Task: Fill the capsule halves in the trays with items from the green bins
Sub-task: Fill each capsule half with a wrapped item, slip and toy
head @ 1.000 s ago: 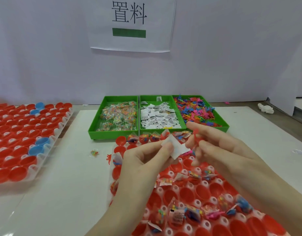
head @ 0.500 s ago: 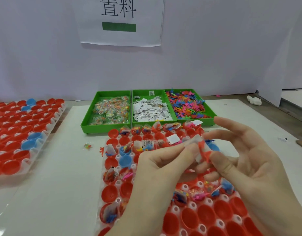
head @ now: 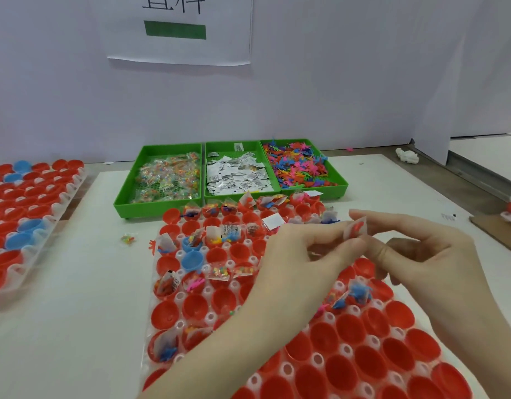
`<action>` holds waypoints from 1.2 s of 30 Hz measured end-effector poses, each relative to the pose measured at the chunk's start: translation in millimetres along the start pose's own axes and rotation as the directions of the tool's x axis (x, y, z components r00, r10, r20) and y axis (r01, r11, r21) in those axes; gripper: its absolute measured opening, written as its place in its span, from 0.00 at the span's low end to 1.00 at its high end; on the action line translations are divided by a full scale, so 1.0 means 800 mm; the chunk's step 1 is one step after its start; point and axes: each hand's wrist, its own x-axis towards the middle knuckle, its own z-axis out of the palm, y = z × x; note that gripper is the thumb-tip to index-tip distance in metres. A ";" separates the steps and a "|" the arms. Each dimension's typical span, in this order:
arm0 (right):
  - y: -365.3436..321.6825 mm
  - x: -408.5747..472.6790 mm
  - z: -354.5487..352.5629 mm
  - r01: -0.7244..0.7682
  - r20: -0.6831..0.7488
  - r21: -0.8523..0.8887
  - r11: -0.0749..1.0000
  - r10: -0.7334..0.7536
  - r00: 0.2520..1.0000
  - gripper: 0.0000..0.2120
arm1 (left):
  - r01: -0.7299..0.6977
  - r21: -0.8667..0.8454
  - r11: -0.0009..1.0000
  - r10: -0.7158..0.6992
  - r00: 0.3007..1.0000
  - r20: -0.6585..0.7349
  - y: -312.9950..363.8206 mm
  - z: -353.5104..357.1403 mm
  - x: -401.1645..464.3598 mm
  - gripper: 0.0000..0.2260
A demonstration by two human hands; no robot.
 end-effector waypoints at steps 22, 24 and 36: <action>0.102 0.005 -0.046 -0.282 -0.041 -0.315 0.906 0.284 0.958 0.12 | 0.053 0.436 0.898 -0.117 0.986 0.120 -0.040 0.004 0.026 0.11; 0.103 0.003 -0.047 -0.257 -0.021 -0.372 0.892 0.269 0.963 0.11 | 0.050 0.440 0.897 -0.103 0.990 0.098 -0.038 -0.003 0.026 0.10; 0.076 0.017 -0.059 -0.091 0.204 -0.648 0.756 0.288 0.936 0.11 | 0.184 0.452 0.873 0.033 0.902 -0.430 -0.041 -0.151 0.059 0.05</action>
